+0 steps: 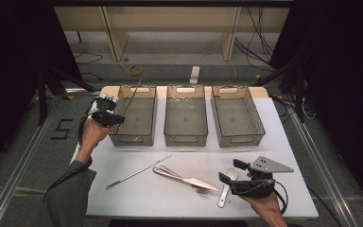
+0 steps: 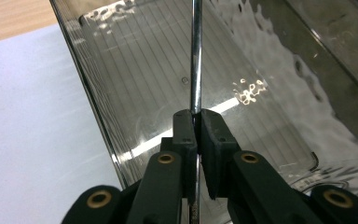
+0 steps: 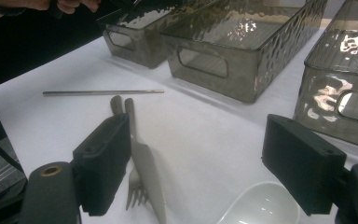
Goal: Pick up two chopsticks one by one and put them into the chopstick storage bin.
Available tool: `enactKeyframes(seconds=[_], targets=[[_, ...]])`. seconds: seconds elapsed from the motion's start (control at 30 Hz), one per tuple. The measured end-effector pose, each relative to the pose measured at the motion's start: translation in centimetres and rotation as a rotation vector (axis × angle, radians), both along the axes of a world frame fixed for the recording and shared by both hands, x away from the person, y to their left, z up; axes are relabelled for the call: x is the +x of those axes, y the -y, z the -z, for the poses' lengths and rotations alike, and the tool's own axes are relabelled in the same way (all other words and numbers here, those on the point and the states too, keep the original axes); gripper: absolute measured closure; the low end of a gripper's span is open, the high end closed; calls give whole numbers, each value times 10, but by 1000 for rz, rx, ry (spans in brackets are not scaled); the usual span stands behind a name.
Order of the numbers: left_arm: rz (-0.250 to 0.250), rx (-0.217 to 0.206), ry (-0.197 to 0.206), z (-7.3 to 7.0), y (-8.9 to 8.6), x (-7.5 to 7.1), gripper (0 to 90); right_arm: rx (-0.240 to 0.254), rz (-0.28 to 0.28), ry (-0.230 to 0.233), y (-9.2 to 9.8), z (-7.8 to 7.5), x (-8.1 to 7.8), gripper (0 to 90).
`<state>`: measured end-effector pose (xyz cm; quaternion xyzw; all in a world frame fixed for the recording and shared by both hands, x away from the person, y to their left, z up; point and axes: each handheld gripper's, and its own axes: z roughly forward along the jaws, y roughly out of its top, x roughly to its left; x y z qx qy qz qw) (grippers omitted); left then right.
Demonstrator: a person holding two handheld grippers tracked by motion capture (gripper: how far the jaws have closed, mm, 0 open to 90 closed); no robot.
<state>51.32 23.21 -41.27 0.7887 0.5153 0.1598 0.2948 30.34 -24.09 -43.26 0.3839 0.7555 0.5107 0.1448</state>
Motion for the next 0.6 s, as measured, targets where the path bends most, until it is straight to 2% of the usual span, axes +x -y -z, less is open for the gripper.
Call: enactKeyframes(seconds=[0.1, 0.17, 0.23, 0.3, 0.4, 0.5, 0.6], targets=[[-16, -6, -8, 2, 0, 1, 825, -2, -1, -1, 0, 0, 0, 247], [-12, -6, -13, 2, 0, 2, 780, 0, 0, -1, 0, 0, 0, 247], [-20, -4, -11, 2, 0, 2, 707, -3, -1, -2, 0, 0, 0, 247], [-21, -27, -18, 0, -1, 1, 635, 0, 0, -1, 0, 0, 0, 246], [3, -44, -50, -5, 0, -4, 518, -1, 1, -3, 0, 0, 0, 247], [11, -64, -50, -10, 3, -13, 407, 0, 0, -2, 0, 0, 0, 247], [64, -57, -58, -13, 7, -24, 341, -4, -2, -4, 0, 0, 0, 246]])
